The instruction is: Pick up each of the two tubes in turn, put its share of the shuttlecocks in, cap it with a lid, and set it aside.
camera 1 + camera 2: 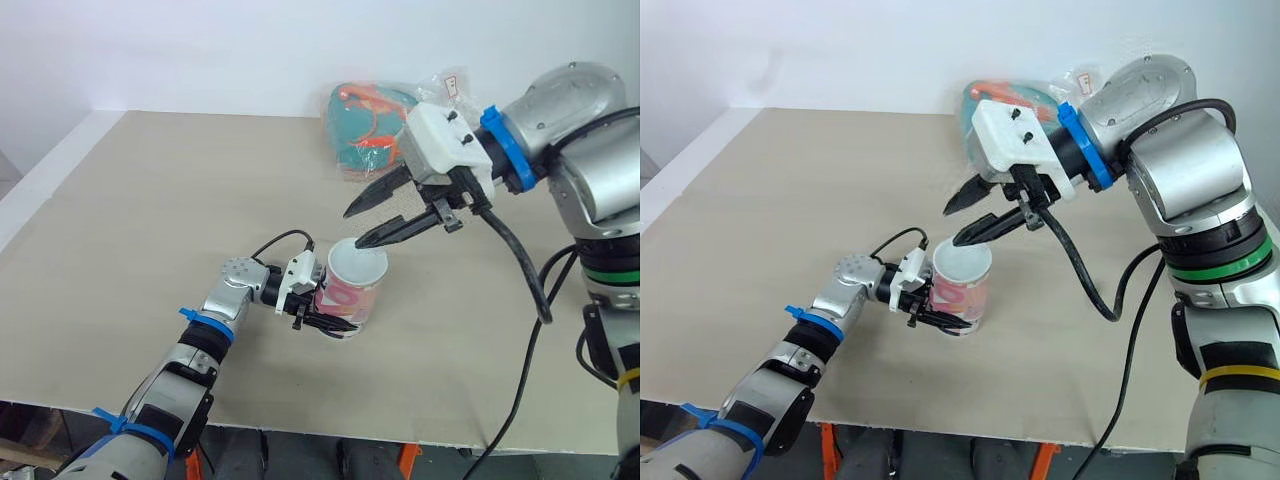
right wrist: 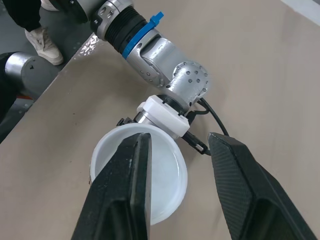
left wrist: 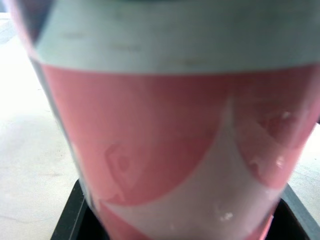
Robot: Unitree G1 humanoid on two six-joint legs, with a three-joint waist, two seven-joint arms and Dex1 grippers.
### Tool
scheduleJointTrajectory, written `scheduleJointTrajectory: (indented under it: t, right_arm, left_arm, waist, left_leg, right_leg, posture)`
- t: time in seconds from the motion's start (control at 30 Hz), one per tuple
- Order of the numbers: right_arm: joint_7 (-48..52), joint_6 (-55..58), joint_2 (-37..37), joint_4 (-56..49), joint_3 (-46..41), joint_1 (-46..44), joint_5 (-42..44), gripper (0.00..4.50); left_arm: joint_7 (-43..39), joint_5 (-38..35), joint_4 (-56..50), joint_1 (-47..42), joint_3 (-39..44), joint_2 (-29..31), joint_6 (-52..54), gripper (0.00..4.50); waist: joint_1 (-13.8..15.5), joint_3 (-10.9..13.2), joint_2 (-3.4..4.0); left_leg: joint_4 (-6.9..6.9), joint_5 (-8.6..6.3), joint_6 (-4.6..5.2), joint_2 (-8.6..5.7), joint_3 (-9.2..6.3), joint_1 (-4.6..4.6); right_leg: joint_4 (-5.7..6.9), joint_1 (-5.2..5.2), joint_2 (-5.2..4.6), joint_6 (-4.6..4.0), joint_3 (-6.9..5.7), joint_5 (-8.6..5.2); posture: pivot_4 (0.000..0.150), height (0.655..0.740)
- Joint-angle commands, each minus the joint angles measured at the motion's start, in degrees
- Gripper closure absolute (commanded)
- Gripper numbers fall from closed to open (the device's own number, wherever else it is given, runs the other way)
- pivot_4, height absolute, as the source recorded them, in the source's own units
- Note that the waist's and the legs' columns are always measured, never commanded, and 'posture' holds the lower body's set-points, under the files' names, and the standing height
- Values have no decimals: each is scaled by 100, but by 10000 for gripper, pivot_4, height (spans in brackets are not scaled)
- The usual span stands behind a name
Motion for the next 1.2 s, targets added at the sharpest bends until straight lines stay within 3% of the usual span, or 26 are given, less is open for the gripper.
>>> scheduleJointTrajectory:
  t: [0.03, 0.5, 0.8, 1.03, 1.2]
  right_arm:
    - [194, -151, -70, -256, 142, 135, -162, 44445]
    - [227, -964, -89, -237, 1240, 498, -1149, 44445]
    - [227, -1272, -68, 43, 1812, 757, -1300, 44445]
    - [222, -301, 282, 197, 608, 518, -389, 44445]
    - [193, 451, -264, -147, -468, 777, 409, 44445]
  left_arm:
    - [127, 71, 122, -34, 64, 67, -26, 23227]
    - [139, 56, 98, -14, 88, 103, -11, 23227]
    - [202, 40, 12, 13, 131, 96, 19, 23227]
    - [331, -34, -135, 124, 189, 43, 37, 23227]
    - [456, -98, -197, 155, 224, -19, 192, 23227]
  waist:
    - [0, 0, 0]
    - [-2, -2, -1]
    - [-9, -29, -32]
    - [-15, -38, -39]
    - [6, -22, -29]
  left_leg:
    - [0, 0, 0, 0, 1, 0]
    - [1, 0, 0, 1, 2, 7]
    - [-4, -1, -3, 5, 6, 55]
    - [-5, -1, -3, 10, 7, 64]
    - [-6, 0, -1, 9, 5, 20]
  right_leg:
    - [0, 0, 0, 0, 2, 0]
    - [0, 4, 1, 0, 1, 1]
    - [0, 17, 0, -9, 1, -2]
    - [0, 24, 1, -39, 2, -3]
    - [0, 2, 1, -30, 2, 17]
  posture:
    - [1500, 7400]
    - [1500, 7400]
    - [1500, 7400]
    - [1500, 7400]
    - [1500, 7400]
